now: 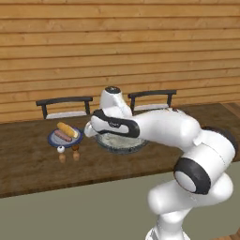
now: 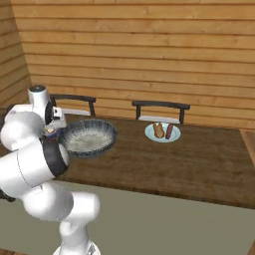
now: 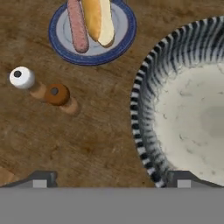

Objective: Place one bun and one sausage from the bowl on each plate.

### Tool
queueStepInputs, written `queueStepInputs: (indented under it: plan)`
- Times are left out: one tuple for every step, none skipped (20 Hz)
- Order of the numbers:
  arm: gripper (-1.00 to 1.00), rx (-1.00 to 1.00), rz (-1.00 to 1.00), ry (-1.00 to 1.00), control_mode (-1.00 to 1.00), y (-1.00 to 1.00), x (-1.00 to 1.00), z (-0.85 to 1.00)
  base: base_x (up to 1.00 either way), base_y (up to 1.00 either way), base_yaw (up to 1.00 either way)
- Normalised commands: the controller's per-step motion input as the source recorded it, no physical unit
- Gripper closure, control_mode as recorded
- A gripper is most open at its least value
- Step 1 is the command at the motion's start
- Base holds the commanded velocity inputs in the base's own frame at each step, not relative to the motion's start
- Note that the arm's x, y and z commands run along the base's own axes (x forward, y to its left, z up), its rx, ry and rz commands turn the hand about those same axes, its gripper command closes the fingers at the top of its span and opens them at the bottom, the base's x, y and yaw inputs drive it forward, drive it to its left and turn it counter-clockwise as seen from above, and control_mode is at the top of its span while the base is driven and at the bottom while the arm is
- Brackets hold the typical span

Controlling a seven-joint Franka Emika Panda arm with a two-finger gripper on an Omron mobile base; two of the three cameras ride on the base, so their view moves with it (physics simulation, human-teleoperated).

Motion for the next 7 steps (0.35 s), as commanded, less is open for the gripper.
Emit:
queueStepInputs:
  plan:
    - [-1.00,0.00,0.00,-0.01,-1.00,-0.43,-0.42,1.00,0.00,0.00,0.00]
    - [-1.00,0.00,0.00,0.00,-1.00,-0.34,-0.33,1.00,0.00,0.00,0.00]
    - [-1.00,0.00,0.00,0.00,-1.00,-0.36,-0.34,1.00,0.00,0.00,0.00]
    - [-1.00,0.00,0.00,0.00,-1.00,-0.41,-0.34,1.00,0.00,0.00,0.00]
    - [-1.00,0.00,0.00,0.00,-1.00,-0.49,-0.39,1.00,0.00,0.00,0.00]
    - [-1.00,0.00,0.00,0.00,-1.00,-0.54,-0.46,1.00,0.00,0.00,0.00]
    - [-1.00,0.00,0.00,0.00,-1.00,-0.59,-0.48,0.96,0.00,0.00,0.00]
